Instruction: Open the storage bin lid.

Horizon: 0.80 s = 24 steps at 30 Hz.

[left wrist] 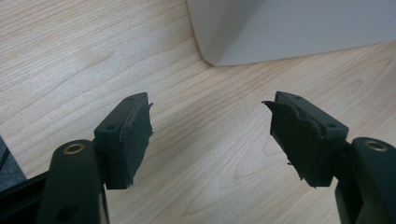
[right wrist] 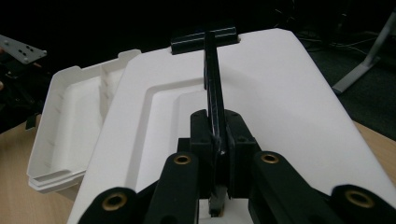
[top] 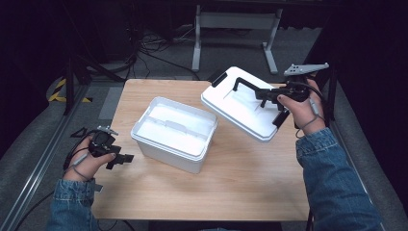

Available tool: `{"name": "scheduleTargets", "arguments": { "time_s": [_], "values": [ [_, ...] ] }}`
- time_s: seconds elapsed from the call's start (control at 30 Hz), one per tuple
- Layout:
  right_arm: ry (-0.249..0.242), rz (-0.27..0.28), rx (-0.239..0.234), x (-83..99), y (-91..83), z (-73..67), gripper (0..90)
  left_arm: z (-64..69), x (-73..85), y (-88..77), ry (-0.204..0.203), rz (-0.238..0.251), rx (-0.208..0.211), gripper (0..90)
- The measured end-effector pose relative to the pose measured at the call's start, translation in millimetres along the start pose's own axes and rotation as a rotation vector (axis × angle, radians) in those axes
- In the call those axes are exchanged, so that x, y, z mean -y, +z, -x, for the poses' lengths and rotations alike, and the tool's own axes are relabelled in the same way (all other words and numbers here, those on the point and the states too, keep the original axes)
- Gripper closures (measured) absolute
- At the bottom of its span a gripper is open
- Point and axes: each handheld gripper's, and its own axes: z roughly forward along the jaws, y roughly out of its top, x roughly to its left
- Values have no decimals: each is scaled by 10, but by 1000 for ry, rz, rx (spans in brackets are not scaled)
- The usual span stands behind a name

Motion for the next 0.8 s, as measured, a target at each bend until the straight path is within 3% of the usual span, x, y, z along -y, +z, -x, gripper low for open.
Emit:
{"name": "scheduleTargets", "arguments": {
  "time_s": [0.43,0.8],
  "values": [
    [57,-10,64,216,-44,262,844,-6,3,0,1,-5,2,300],
    [104,-43,119,473,38,500,844,-16,14,14,0,-10,0,298]
  ]
}}
